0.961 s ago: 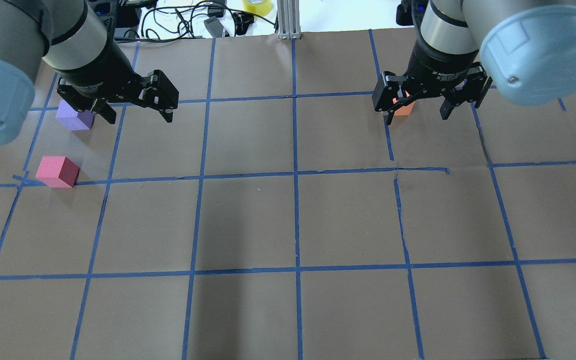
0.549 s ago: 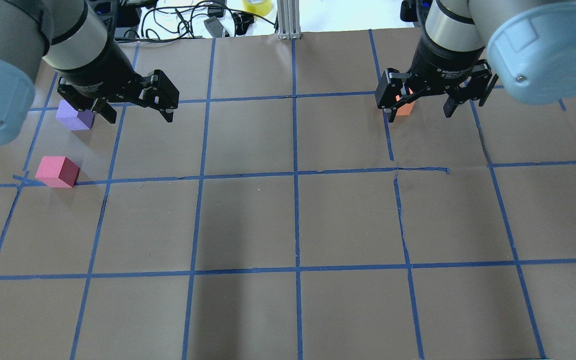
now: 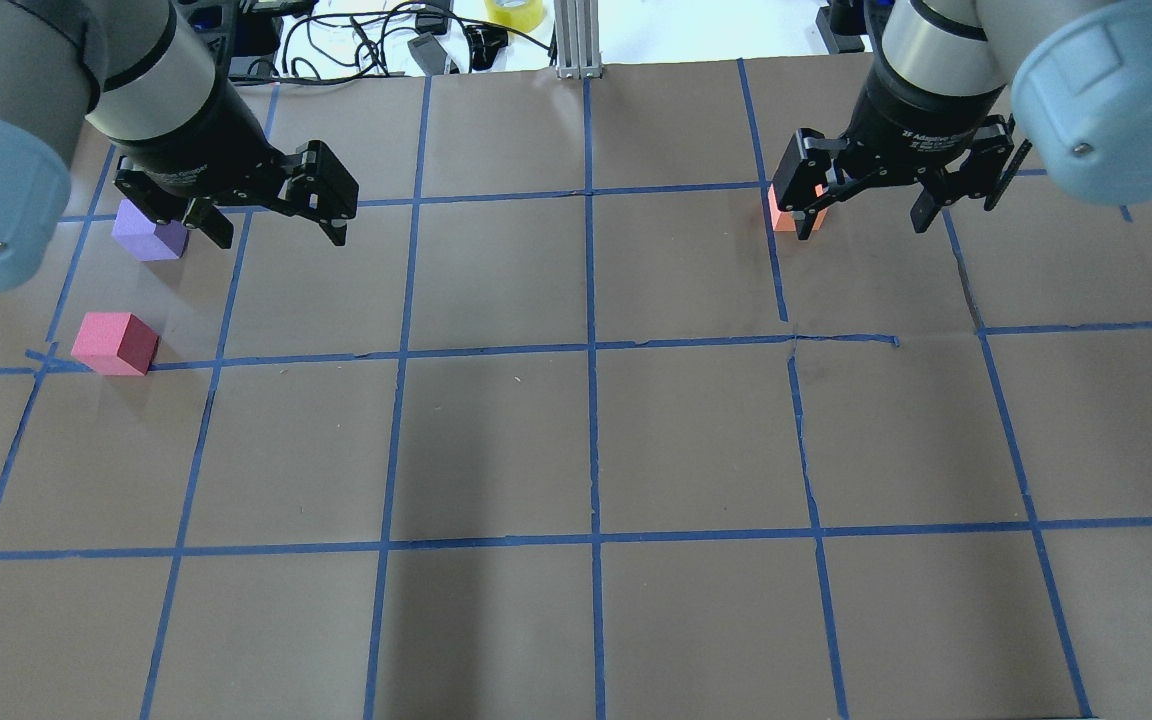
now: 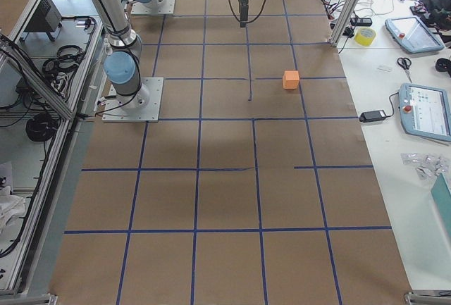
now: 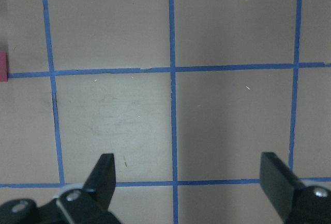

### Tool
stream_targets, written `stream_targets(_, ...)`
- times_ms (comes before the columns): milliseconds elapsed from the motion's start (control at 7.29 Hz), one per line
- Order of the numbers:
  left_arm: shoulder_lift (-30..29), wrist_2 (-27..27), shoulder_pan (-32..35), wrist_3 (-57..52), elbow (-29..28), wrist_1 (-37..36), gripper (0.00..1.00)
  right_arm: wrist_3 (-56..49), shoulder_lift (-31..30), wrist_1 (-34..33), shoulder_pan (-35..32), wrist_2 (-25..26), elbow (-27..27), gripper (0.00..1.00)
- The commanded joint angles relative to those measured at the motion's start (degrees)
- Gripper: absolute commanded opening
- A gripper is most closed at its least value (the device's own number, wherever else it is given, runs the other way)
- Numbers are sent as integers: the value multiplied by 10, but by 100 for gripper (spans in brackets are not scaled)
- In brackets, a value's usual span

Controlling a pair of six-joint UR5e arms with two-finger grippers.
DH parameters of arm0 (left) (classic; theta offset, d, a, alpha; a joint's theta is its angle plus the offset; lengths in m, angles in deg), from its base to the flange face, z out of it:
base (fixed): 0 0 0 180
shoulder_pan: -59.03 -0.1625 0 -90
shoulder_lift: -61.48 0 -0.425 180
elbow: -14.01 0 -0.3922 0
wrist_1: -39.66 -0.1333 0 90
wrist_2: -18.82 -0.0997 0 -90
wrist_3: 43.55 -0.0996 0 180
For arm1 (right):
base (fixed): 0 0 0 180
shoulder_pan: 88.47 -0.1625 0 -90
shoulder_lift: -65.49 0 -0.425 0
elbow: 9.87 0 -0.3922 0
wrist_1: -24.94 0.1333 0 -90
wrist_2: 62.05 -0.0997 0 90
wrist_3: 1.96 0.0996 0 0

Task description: Arrange blocks in a line

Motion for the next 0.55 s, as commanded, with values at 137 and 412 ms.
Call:
stream_targets(137, 0, -1, 0, 0, 2, -1, 100, 0, 0, 1, 0, 0, 1, 100)
stream_targets(412, 1, -1, 0, 0, 2, -1, 100, -3, 1, -1, 0, 0, 1, 100)
